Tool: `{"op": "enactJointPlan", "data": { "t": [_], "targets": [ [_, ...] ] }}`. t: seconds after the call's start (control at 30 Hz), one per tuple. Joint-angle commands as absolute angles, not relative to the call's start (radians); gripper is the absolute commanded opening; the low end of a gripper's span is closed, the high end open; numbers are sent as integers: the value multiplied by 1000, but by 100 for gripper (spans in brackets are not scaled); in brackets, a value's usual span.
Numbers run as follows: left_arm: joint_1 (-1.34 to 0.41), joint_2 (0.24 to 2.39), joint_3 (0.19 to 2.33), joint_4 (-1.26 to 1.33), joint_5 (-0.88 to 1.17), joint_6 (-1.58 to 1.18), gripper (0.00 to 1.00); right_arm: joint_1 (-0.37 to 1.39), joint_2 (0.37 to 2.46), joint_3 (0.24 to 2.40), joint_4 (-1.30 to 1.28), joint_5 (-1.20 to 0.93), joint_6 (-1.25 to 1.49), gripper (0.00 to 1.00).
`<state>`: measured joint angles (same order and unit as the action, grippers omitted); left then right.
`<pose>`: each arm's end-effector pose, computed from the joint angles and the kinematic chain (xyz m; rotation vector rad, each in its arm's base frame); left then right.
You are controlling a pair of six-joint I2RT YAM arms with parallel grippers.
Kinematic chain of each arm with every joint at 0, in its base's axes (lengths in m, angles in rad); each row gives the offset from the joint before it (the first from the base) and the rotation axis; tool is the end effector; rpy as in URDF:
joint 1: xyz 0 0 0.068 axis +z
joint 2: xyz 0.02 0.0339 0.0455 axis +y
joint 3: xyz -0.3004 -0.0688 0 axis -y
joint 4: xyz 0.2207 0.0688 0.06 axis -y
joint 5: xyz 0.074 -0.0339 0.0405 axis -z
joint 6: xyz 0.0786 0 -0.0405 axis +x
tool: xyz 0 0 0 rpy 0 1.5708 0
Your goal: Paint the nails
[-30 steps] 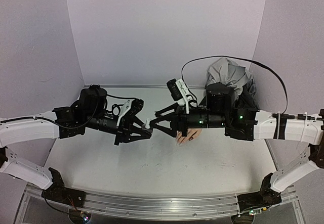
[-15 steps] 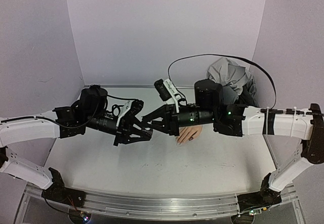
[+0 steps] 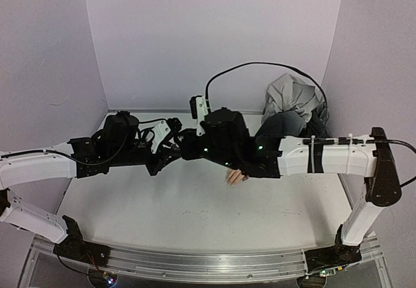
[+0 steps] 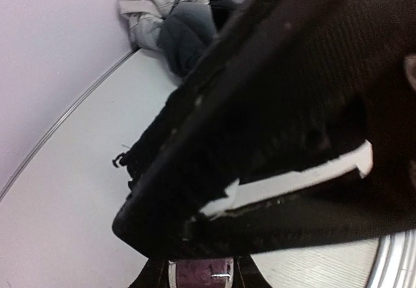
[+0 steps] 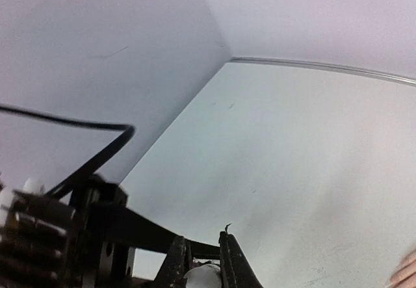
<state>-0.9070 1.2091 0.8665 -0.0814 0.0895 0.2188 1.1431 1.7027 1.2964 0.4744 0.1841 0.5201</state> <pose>0.1673 -0.2253 0.3142 1.1339 1.6870 -0.5283 0.1943 0.3916 0.3895 -0.3437 1.5893 1.1795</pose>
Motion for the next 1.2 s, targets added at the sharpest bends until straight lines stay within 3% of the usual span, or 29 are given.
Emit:
{"op": "enactJointPlan", "data": {
  "t": [0.0,0.23,0.4,0.53,0.67,0.83,0.93,1.03,1.17],
  "targets": [
    [-907,1154,889,32,-142,247,0,1270,1863,1468,261,667,752,0],
    [-907,1145,890,31,-22,260,0,1215,1830,1452,397,408,631,0],
    [-907,1144,891,31,62,262,0,1144,1663,1283,485,197,500,40],
    [-907,1155,898,31,177,256,0,1082,1535,1150,549,-110,388,71],
    [-907,1168,906,30,371,249,0,1057,1448,1074,548,-233,338,80],
    [-908,1188,916,29,566,236,0,1019,1401,1038,545,-353,300,71],
    [-909,1200,922,29,620,225,0,1017,1415,1060,544,-445,275,58],
    [-908,1206,923,29,653,223,0,1018,1431,1077,547,-486,262,38],
    [-908,1210,925,29,665,221,0,1019,1456,1106,545,-525,252,28]
  ]
}}
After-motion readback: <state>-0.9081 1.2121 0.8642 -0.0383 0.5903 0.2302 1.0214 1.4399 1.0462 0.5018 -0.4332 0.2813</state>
